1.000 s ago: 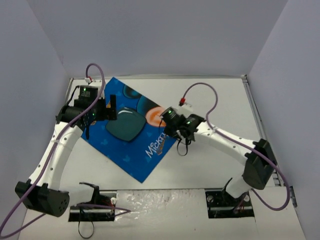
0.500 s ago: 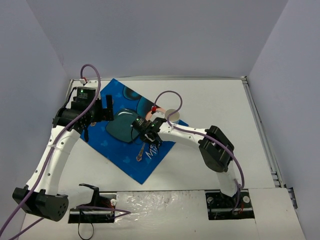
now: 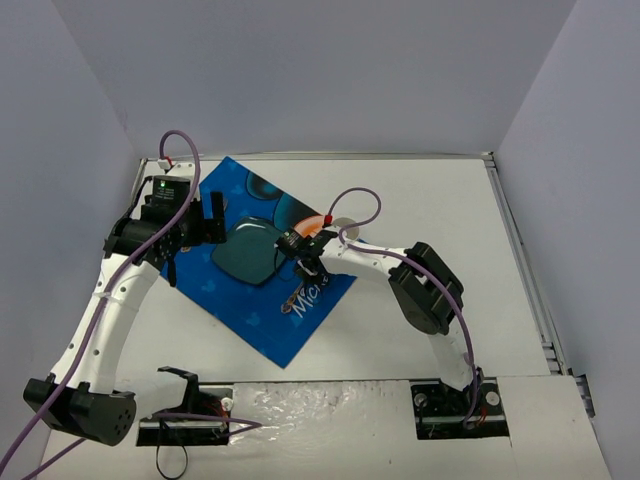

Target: Set the dinner table for one person

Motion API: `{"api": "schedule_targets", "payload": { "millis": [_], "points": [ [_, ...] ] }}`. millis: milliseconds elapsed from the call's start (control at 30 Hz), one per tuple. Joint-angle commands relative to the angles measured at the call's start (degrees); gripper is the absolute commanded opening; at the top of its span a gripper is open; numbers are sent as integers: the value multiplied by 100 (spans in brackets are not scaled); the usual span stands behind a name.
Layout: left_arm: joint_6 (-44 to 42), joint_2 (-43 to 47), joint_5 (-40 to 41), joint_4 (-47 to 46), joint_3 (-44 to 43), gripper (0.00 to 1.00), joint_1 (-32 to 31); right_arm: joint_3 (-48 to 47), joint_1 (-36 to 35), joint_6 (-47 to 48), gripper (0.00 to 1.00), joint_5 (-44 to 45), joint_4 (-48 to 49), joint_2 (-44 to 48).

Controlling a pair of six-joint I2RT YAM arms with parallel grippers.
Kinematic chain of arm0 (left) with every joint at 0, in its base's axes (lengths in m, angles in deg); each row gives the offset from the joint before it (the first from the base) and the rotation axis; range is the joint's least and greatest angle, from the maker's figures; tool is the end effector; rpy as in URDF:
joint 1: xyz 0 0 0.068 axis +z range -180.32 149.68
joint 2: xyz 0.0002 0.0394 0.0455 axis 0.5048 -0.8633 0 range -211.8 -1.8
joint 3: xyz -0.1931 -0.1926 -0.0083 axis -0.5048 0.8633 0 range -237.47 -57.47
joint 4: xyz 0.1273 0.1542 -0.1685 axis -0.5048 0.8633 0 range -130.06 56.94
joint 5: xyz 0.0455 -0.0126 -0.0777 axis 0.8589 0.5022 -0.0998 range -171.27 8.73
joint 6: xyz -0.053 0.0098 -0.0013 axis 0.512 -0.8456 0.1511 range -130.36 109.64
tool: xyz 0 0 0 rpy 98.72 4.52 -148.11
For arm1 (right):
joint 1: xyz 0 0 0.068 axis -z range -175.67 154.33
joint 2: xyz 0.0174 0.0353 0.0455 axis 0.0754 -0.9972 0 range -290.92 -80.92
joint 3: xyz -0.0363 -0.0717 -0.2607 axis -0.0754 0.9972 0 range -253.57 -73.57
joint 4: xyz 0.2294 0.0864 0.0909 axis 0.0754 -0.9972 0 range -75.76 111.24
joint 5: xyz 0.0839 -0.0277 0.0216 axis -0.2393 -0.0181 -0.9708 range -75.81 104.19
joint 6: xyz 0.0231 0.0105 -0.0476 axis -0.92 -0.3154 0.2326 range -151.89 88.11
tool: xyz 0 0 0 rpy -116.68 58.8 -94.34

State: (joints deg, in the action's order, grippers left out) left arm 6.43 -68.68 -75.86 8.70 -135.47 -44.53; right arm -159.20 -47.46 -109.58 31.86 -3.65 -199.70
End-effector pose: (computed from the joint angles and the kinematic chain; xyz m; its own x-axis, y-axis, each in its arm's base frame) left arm 0.2257 -0.0535 0.3956 -0.6165 -0.1406 -0.7747 -0.0063 0.9848 -0.1738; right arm 0.2820 0.3407 0.1697 -0.7462 0.5572 -0.3644 0.3744 0.8038 0.4623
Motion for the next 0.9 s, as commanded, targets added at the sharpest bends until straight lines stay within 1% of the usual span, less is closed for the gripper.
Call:
{"api": "schedule_targets", "payload": {
  "millis": [0,133,367,633,733,800,867],
  "points": [
    [87,21,1,-134,-88,97,-28,74,23,-315,0,288,-78,28],
    [72,9,10,-131,-93,97,-28,147,21,-441,0,165,-78,-13],
    [61,-1,5,-138,-75,97,-28,143,-24,-502,4,87,-71,-49],
    [61,16,-5,-138,-64,97,-28,152,-80,-513,6,17,-69,-75],
    [74,34,-54,-133,-67,97,-28,110,-117,-414,15,68,-69,-56],
    [78,59,-75,-108,-91,97,-28,71,-167,-305,27,238,-74,56],
    [78,71,-76,-83,-106,97,-28,50,-192,-205,35,380,-78,135]
  ]
}}
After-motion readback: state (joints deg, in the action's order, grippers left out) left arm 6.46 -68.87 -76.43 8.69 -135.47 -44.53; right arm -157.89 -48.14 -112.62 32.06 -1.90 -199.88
